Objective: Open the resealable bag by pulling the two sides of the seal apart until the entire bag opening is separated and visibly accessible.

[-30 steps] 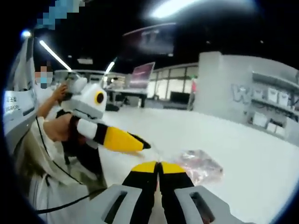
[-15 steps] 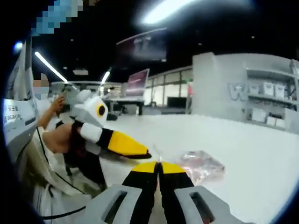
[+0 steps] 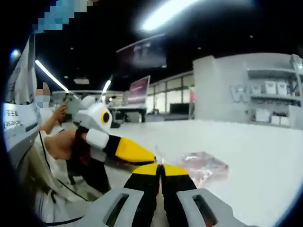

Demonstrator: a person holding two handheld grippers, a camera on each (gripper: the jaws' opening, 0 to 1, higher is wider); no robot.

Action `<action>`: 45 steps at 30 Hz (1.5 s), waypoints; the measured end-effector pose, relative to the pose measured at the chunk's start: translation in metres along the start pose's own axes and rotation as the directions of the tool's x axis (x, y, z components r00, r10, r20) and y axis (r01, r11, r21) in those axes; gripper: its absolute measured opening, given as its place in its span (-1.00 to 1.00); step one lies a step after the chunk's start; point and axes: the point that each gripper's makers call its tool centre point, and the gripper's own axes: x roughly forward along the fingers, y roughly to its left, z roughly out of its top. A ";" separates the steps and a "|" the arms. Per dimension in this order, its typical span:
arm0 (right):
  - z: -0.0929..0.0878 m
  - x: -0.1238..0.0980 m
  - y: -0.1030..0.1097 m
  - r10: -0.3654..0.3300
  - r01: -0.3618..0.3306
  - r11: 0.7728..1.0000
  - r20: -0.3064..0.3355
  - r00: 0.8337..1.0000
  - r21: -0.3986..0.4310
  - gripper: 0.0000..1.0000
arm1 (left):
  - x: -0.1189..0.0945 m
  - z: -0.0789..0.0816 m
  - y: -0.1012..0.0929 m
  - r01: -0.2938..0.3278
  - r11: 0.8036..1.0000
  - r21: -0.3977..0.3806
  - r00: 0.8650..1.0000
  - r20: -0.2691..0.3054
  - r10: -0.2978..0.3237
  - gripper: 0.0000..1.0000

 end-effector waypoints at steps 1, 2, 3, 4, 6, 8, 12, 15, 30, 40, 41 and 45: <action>0.000 0.000 0.000 -0.001 0.000 1.000 0.004 1.000 0.004 -1.00 | 0.001 0.000 0.000 -0.001 1.000 0.000 1.000 -0.003 0.001 -0.71; -0.001 -0.001 -0.001 0.000 0.000 1.000 0.008 1.000 0.009 -1.00 | 0.002 -0.001 -0.001 0.000 1.000 0.000 1.000 -0.002 0.000 -0.72; -0.001 -0.001 -0.001 0.000 0.000 1.000 0.009 1.000 0.011 -1.00 | 0.003 -0.001 -0.001 -0.001 1.000 0.002 1.000 0.001 0.001 -0.72; -0.001 -0.001 0.000 0.002 -0.002 1.000 0.011 1.000 0.012 -1.00 | 0.003 -0.001 -0.001 -0.002 1.000 0.002 1.000 0.002 0.002 -0.73; -0.001 -0.002 0.000 0.004 -0.004 1.000 0.016 1.000 0.010 -1.00 | 0.004 -0.001 -0.001 -0.003 1.000 0.003 1.000 0.003 0.003 -0.73; -0.001 -0.002 0.000 0.004 -0.004 1.000 0.019 1.000 0.006 -1.00 | 0.004 -0.001 -0.001 -0.005 1.000 0.003 1.000 0.003 0.005 -0.74; 0.001 -0.002 0.000 0.007 -0.007 1.000 0.028 1.000 0.012 -1.00 | 0.005 -0.004 -0.002 -0.007 1.000 0.004 1.000 -0.005 0.007 -0.78; 0.000 -0.001 0.001 0.009 -0.009 1.000 0.026 1.000 0.011 -1.00 | 0.005 -0.005 -0.003 -0.004 1.000 0.009 1.000 -0.011 0.004 -0.83; -0.003 -0.001 0.004 0.010 -0.010 0.999 0.001 1.000 -0.038 -1.00 | 0.003 -0.009 -0.006 0.010 1.000 0.006 1.000 -0.019 -0.010 -0.96; -0.002 -0.002 0.003 0.007 -0.007 0.999 0.007 1.000 -0.036 -1.00 | 0.003 -0.009 -0.008 0.019 1.000 -0.021 1.000 -0.010 -0.019 -0.97; -0.002 -0.002 0.002 0.006 -0.005 1.000 0.009 1.000 -0.029 -1.00 | 0.003 -0.008 -0.009 0.025 0.999 -0.030 1.000 -0.007 -0.025 -0.98; -0.002 -0.002 0.001 0.004 -0.004 1.000 0.009 1.000 0.008 -1.00 | 0.004 -0.008 -0.009 0.033 0.999 -0.037 0.999 -0.008 -0.033 -0.98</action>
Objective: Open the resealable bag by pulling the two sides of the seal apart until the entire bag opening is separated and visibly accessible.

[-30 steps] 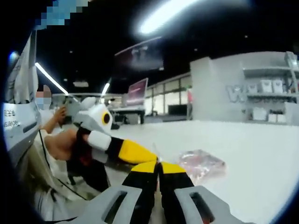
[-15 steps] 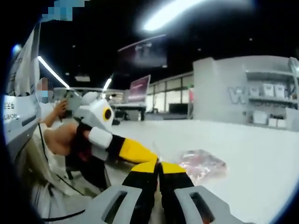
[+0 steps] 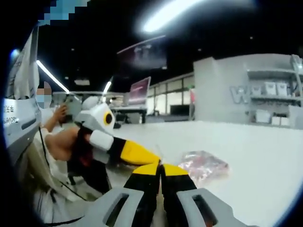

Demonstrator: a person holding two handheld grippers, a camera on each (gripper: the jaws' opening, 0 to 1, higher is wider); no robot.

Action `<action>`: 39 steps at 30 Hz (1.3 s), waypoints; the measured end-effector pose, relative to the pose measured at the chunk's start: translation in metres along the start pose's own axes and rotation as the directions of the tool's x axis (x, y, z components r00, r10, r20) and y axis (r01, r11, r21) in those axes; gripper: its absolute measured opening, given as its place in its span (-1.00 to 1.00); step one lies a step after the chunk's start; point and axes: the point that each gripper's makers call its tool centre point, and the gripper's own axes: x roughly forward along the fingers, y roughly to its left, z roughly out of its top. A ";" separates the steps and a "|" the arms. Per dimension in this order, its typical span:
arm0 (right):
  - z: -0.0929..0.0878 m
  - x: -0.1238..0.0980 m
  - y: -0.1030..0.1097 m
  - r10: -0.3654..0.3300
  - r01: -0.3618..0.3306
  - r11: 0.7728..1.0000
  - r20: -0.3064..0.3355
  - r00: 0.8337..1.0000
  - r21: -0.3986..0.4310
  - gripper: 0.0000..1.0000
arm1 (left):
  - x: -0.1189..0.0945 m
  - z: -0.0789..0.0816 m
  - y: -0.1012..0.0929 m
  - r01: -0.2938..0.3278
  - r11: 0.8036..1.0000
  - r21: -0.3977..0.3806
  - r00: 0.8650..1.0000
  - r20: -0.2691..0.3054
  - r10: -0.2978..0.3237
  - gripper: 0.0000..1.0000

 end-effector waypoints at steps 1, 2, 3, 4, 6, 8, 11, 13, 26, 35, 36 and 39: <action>0.000 0.000 0.000 -0.001 0.001 1.000 -0.001 1.000 0.005 -1.00 | 0.000 0.000 0.000 0.000 1.000 0.002 1.000 0.000 0.000 -0.98; 0.000 0.000 0.000 -0.001 0.001 1.000 -0.001 1.000 0.008 -1.00 | 0.000 0.000 0.000 0.000 1.000 0.003 1.000 0.000 0.000 -0.98; 0.000 0.000 0.000 -0.002 0.002 1.000 0.000 1.000 0.012 -1.00 | 0.000 0.000 0.000 0.000 1.000 0.004 1.000 0.002 0.000 -0.98; 0.000 0.000 0.000 -0.003 0.003 1.000 0.001 1.000 0.016 -1.00 | 0.000 0.000 0.000 0.000 1.000 0.006 1.000 0.002 0.000 -0.98; 0.000 0.001 -0.001 -0.004 0.004 1.000 0.002 1.000 0.026 -1.00 | 0.000 0.000 0.000 -0.001 1.000 0.014 1.000 0.003 0.000 -0.98; 0.001 0.001 -0.001 -0.005 0.005 0.999 0.003 1.000 0.035 -1.00 | 0.000 0.000 0.000 0.000 1.000 0.019 1.000 0.003 0.000 -0.98; 0.003 0.000 -0.004 -0.013 0.012 0.998 0.020 1.000 0.064 -1.00 | -0.001 0.000 -0.001 0.004 1.000 0.023 1.000 0.007 -0.004 -0.98; 0.003 0.001 -0.004 -0.009 0.008 0.997 0.020 1.000 0.081 -1.00 | -0.001 0.000 -0.001 0.006 1.000 0.022 1.000 0.008 -0.007 -0.98; 0.002 0.000 -0.003 -0.022 0.021 0.998 0.019 1.000 0.059 -1.00 | -0.001 0.000 0.000 0.004 0.999 0.043 1.000 0.011 -0.004 -0.98; 0.002 0.000 -0.003 -0.011 0.008 0.997 0.029 1.000 0.082 -1.00 | 0.000 0.001 0.000 0.006 0.999 0.044 1.000 0.014 -0.006 -0.98; 0.003 0.000 -0.003 -0.008 0.005 0.996 0.030 1.000 0.085 -1.00 | 0.000 0.001 0.000 0.006 0.999 0.044 1.000 0.015 -0.006 -0.98; 0.003 -0.001 -0.004 -0.003 -0.001 0.993 0.028 1.000 0.122 -1.00 | 0.000 0.001 0.000 0.007 0.999 0.044 1.000 0.015 -0.007 -0.98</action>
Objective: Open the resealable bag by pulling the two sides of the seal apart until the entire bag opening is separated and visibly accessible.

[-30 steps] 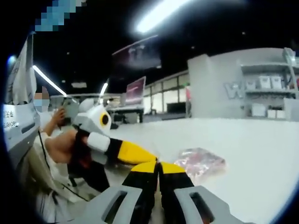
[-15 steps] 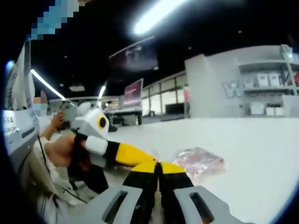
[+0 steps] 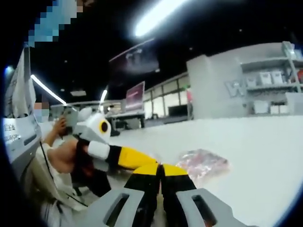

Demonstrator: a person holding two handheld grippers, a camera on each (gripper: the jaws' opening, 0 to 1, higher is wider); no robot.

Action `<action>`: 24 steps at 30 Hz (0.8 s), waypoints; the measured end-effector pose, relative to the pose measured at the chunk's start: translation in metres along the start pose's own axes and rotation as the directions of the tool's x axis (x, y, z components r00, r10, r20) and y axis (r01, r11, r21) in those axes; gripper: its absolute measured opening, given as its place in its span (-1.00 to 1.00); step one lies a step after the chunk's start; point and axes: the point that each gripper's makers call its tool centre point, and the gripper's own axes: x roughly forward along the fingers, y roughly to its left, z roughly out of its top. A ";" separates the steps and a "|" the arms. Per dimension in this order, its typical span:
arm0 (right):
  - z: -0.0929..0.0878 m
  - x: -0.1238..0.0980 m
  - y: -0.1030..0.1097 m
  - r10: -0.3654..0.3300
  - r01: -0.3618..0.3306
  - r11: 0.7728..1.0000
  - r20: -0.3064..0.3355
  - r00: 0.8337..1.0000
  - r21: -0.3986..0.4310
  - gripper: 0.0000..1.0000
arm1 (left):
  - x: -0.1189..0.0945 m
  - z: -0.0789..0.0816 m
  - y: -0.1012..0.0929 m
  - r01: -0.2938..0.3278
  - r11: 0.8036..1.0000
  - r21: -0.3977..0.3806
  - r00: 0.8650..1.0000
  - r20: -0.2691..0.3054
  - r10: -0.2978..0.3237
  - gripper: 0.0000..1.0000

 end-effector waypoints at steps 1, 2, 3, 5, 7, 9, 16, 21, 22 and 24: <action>0.000 0.000 -0.001 0.002 -0.002 1.000 0.002 1.000 0.026 -1.00 | 0.000 0.000 0.000 0.000 1.000 0.000 1.000 0.000 0.000 -0.98; 0.000 0.000 -0.002 0.002 -0.002 0.999 0.000 1.000 0.048 -1.00 | 0.000 0.000 0.000 0.000 1.000 0.000 1.000 0.000 0.000 -0.98; 0.001 0.000 -0.004 -0.001 0.001 0.998 0.002 1.000 0.060 -1.00 | 0.000 0.000 0.000 0.000 1.000 0.001 1.000 -0.001 0.000 -0.98; 0.001 0.000 -0.003 0.004 -0.004 0.998 0.002 1.000 0.065 -1.00 | 0.000 0.000 0.000 0.001 1.000 0.002 1.000 0.000 -0.001 -0.98; 0.000 0.000 -0.003 0.005 -0.005 0.998 -0.003 1.000 0.068 -1.00 | 0.000 -0.001 0.000 0.000 1.000 0.005 1.000 -0.001 0.000 -0.98; 0.000 0.001 -0.002 0.004 -0.004 0.998 -0.006 1.000 0.067 -1.00 | 0.000 -0.001 0.000 -0.001 1.000 0.013 1.000 -0.001 0.001 -0.98; 0.003 0.000 -0.007 -0.011 0.010 0.994 0.013 1.000 0.112 -1.00 | 0.000 -0.001 0.000 0.001 1.000 0.017 1.000 -0.001 -0.001 -0.98; 0.003 0.000 -0.007 -0.021 0.019 0.995 0.013 1.000 0.094 -1.00 | 0.000 -0.001 0.000 0.002 1.000 0.020 1.000 -0.001 -0.002 -0.98; 0.004 0.000 -0.008 -0.024 0.022 0.995 0.018 1.000 0.098 -1.00 | 0.000 -0.001 0.000 0.002 1.000 0.020 1.000 -0.001 -0.002 -0.98; 0.005 -0.001 -0.009 -0.030 0.026 0.994 0.029 0.999 0.104 -1.00 | 0.000 -0.001 0.000 0.003 1.000 0.020 1.000 -0.001 -0.003 -0.98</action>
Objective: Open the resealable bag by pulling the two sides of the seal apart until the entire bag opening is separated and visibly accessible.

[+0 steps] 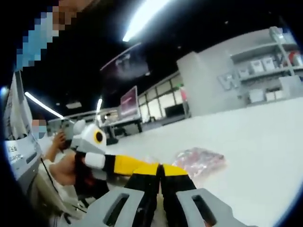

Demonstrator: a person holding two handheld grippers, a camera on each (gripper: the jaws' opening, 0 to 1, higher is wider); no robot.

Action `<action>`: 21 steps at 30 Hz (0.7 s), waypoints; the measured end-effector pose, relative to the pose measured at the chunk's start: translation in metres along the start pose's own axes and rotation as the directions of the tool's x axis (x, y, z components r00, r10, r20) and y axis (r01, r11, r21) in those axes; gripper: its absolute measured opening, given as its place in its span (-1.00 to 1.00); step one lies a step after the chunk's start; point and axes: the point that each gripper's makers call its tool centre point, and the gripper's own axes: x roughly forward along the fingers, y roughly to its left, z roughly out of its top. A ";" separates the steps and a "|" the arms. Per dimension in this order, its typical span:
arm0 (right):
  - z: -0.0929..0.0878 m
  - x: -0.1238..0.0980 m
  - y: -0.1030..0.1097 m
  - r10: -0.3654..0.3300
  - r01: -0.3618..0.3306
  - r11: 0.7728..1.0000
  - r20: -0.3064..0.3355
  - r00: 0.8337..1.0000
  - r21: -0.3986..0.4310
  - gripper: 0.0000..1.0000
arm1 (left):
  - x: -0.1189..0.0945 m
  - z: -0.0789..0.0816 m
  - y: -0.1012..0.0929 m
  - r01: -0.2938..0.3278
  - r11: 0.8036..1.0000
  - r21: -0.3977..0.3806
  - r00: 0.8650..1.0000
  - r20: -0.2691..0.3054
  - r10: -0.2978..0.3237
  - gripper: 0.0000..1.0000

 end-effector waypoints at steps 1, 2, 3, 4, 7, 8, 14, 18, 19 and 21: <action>0.001 0.000 -0.001 -0.003 0.003 1.000 0.007 1.000 0.003 -1.00 | 0.000 0.000 0.000 0.000 1.000 0.000 1.000 0.000 0.000 -0.98; 0.002 0.000 -0.001 -0.005 0.005 1.000 0.013 1.000 0.005 -1.00 | 0.000 0.000 0.000 0.000 1.000 0.000 1.000 0.001 0.000 -0.98; 0.003 -0.001 -0.001 -0.005 0.005 1.000 0.019 1.000 0.009 -1.00 | 0.000 0.000 0.000 0.001 1.000 0.000 1.000 0.001 -0.001 -0.98; 0.003 -0.001 -0.001 -0.005 0.005 1.000 0.023 1.000 0.012 -1.00 | 0.000 0.000 0.000 0.001 1.000 -0.001 1.000 0.001 -0.001 -0.98; 0.004 -0.001 -0.001 -0.006 0.006 1.000 0.028 1.000 0.017 -1.00 | 0.000 0.000 0.000 0.000 1.000 -0.001 1.000 0.001 0.000 -0.98; 0.004 -0.001 -0.001 -0.008 0.008 1.000 0.030 1.000 0.017 -1.00 | 0.000 0.000 0.000 0.000 1.000 -0.001 1.000 0.000 0.000 -0.98; 0.005 -0.002 -0.003 -0.020 0.019 0.999 0.036 0.999 0.025 -1.00 | 0.000 0.000 0.000 0.001 1.000 -0.003 1.000 -0.002 -0.001 -0.98; 0.007 -0.003 -0.005 -0.027 0.025 0.999 0.048 0.998 0.041 -1.00 | 0.000 0.000 0.000 0.000 1.000 -0.004 1.000 -0.002 0.000 -0.98; 0.008 -0.003 -0.006 -0.031 0.028 0.998 0.053 0.998 0.047 -1.00 | 0.000 0.000 0.000 0.000 1.000 -0.003 1.000 -0.002 0.000 -0.98; 0.010 -0.005 -0.010 -0.043 0.040 0.997 0.061 0.997 0.060 -1.00 | 0.000 0.000 0.000 0.000 1.000 -0.004 1.000 -0.002 0.000 -0.98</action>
